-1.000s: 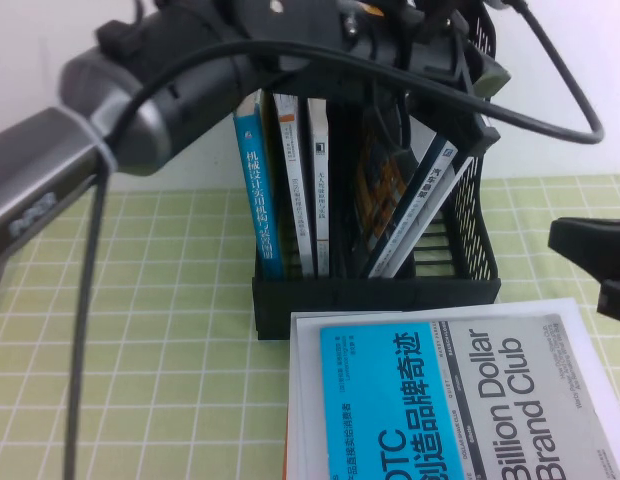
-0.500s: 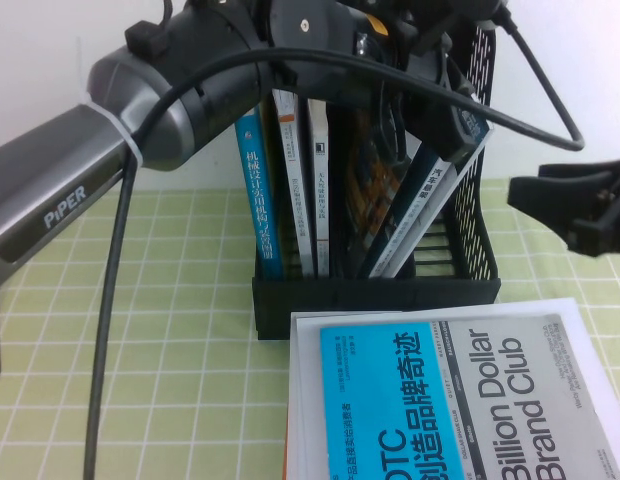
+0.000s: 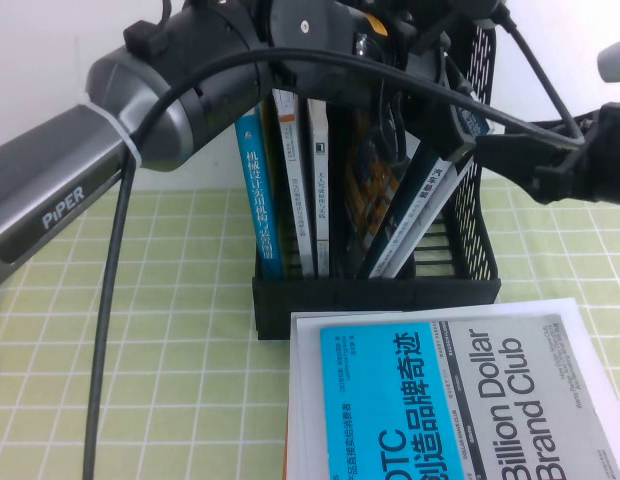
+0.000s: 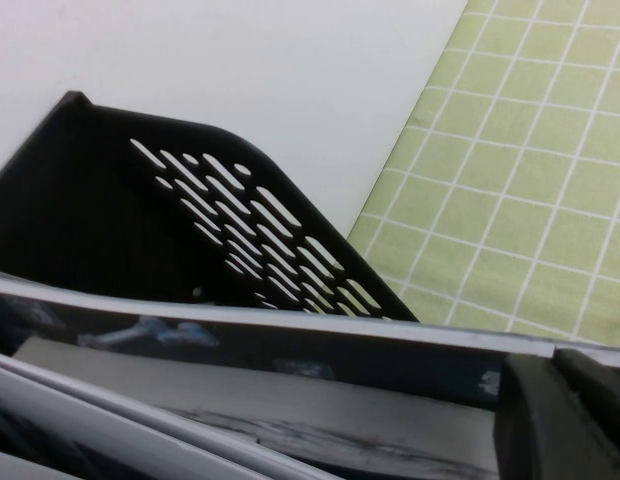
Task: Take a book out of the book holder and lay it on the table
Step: Hold the bookshelf, then pick up the right side book from the book shelf
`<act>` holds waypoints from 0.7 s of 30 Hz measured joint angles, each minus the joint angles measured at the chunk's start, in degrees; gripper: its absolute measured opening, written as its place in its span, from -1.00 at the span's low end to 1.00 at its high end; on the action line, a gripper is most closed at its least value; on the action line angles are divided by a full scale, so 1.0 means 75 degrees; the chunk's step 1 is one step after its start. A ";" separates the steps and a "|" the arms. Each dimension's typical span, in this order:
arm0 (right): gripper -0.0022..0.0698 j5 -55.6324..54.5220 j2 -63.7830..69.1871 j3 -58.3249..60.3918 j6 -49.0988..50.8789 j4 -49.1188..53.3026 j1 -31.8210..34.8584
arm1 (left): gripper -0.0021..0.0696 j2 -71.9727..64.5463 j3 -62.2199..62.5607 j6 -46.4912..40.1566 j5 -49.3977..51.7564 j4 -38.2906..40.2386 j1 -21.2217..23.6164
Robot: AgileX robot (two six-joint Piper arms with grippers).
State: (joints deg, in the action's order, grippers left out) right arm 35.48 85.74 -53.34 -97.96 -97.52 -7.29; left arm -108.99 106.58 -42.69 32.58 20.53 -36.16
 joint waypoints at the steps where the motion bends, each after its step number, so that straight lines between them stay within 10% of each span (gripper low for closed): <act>1: 0.11 -0.0108 0.0000 -0.0026 -0.0066 0.0000 0.0000 | -0.95 0.0000 0.0000 0.0000 0.0000 0.0000 0.0000; 21: -0.09 0.0050 0.1395 -0.0890 -0.0446 0.0000 -0.0126 | -0.95 0.0000 -0.0044 0.0080 -0.0099 0.0000 -0.0019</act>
State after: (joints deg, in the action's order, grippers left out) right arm 35.85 96.21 -60.02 -101.31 -97.52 -8.23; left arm -108.99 106.25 -42.09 31.83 20.53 -36.31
